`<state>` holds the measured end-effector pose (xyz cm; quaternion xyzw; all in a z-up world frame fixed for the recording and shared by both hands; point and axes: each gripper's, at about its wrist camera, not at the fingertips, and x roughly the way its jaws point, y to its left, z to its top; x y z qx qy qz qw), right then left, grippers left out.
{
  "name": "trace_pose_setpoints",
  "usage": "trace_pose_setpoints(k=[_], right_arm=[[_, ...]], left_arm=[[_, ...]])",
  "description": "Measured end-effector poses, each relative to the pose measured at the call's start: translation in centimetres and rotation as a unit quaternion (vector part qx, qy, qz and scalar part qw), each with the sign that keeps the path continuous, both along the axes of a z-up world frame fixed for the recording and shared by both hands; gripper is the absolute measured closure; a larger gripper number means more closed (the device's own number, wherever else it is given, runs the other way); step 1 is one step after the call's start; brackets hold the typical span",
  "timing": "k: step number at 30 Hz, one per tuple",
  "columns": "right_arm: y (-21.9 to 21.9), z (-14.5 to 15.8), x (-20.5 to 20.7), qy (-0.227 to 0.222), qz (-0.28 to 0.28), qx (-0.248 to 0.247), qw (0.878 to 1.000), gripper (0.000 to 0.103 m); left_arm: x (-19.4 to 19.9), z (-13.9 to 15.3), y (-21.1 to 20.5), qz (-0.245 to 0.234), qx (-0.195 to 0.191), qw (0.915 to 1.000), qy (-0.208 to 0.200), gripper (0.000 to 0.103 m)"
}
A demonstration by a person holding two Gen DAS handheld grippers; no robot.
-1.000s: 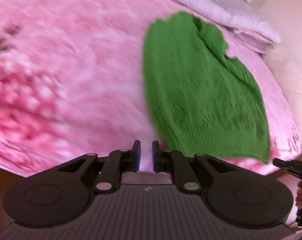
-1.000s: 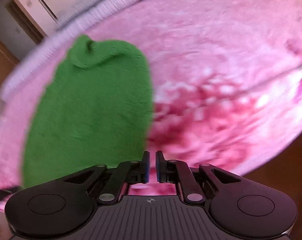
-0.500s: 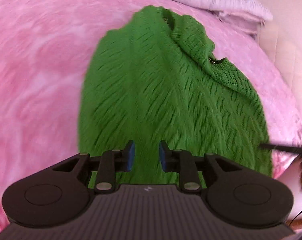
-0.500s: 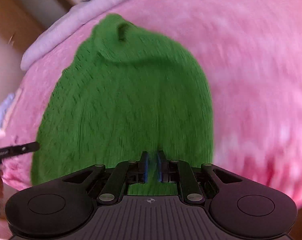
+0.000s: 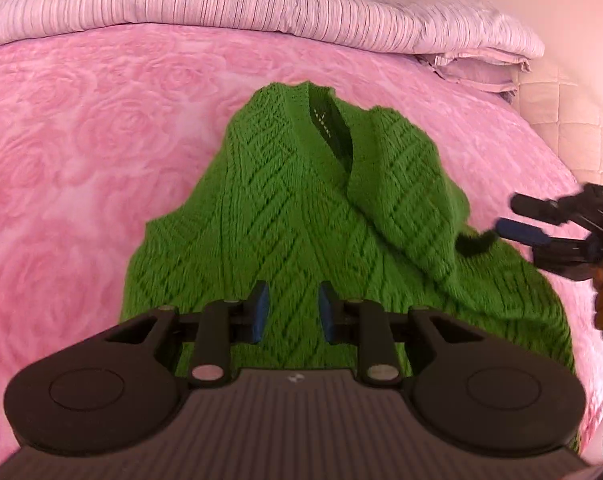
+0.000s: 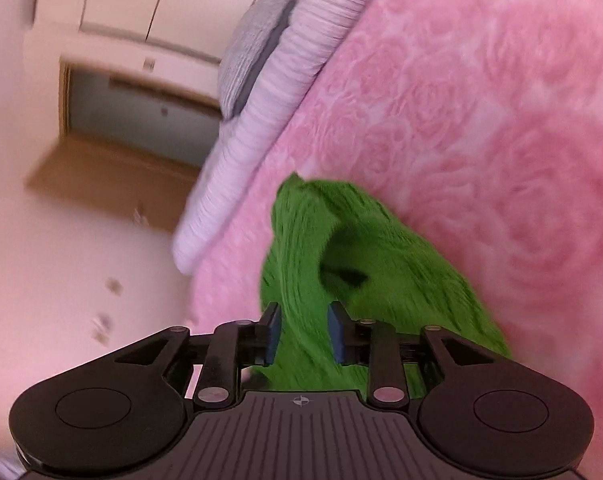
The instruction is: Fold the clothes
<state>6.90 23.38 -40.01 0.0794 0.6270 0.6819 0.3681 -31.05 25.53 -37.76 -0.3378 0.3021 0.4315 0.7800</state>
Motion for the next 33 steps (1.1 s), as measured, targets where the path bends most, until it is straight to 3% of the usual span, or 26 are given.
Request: trace_pose_setpoints(k=[5, 9, 10, 11, 13, 14, 15, 16, 18, 19, 20, 21, 22, 25, 27, 29, 31, 33], right_arm=[[3.5, -3.2, -0.2, 0.086, -0.029, -0.046, 0.995, 0.068], [5.1, -4.3, -0.6, 0.104, -0.021, -0.063, 0.992, 0.068], [5.4, -4.1, -0.7, 0.102, -0.014, -0.048, 0.994, 0.079], [5.5, -3.3, -0.7, 0.085, -0.017, -0.026, 0.996, 0.099], [5.5, -0.7, -0.3, 0.017, -0.034, 0.035, 0.999, 0.101], [5.3, 1.4, 0.1, -0.04, -0.052, 0.078, 0.995, 0.101], [5.2, 3.6, 0.4, -0.119, -0.081, 0.128, 0.981, 0.101], [4.9, 5.6, 0.6, -0.201, -0.114, 0.175, 0.957, 0.101], [4.8, 8.3, 0.8, -0.347, -0.188, 0.23, 0.89, 0.1], [5.1, 9.1, 1.1, -0.401, -0.209, 0.229, 0.862, 0.092], [5.8, 9.4, 1.7, -0.436, -0.209, 0.202, 0.851, 0.068], [6.2, 9.5, 2.5, -0.455, -0.204, 0.17, 0.85, 0.057], [6.3, 9.2, 3.6, -0.45, -0.191, 0.131, 0.863, 0.055], [4.1, 6.6, 6.9, -0.36, -0.168, 0.058, 0.916, 0.055], [2.2, 4.2, 7.9, -0.311, -0.128, 0.025, 0.941, 0.055], [0.1, 1.8, 8.1, -0.288, -0.094, -0.001, 0.953, 0.055], [-1.4, -0.4, 7.8, -0.282, -0.072, -0.024, 0.956, 0.055], [-2.9, -1.3, 7.1, -0.275, -0.072, -0.007, 0.959, 0.055]], left_arm=[[0.0, 0.1, 1.0, 0.005, 0.006, 0.9999, -0.01, 0.081], [-0.3, -0.3, 1.3, 0.008, -0.001, 0.9998, -0.017, 0.081], [-0.4, -0.5, 1.4, 0.009, -0.003, 0.9998, -0.018, 0.081], [-0.5, -0.5, 1.4, 0.011, -0.004, 0.9998, -0.017, 0.081], [-0.7, -0.4, 1.4, 0.015, -0.001, 0.9998, -0.016, 0.081], [-0.9, -0.3, 1.5, 0.018, 0.001, 0.9997, -0.016, 0.081], [-1.0, -0.2, 1.6, 0.021, 0.003, 0.9996, -0.017, 0.081], [-1.1, -0.1, 1.7, 0.025, 0.004, 0.9995, -0.018, 0.081], [-1.4, 0.0, 1.9, 0.029, 0.007, 0.9993, -0.024, 0.081], [-1.6, 0.1, 1.9, 0.03, 0.008, 0.9992, -0.026, 0.081], [-1.8, 0.1, 1.9, 0.032, 0.008, 0.9991, -0.028, 0.081], [-2.0, -0.1, 1.9, 0.034, 0.007, 0.999, -0.028, 0.081], [-2.2, -0.2, 1.9, 0.037, 0.006, 0.9989, -0.028, 0.081], [-2.9, -0.7, 1.8, 0.045, 0.001, 0.9986, -0.028, 0.081], [-3.5, -1.0, 1.7, 0.052, -0.006, 0.9981, -0.03, 0.081], [-4.1, -1.3, 1.6, 0.058, -0.01, 0.9978, -0.031, 0.081], [-4.8, -1.4, 1.5, 0.064, -0.013, 0.9972, -0.036, 0.082], [-5.3, -1.4, 1.4, 0.072, -0.015, 0.9964, -0.043, 0.081]])
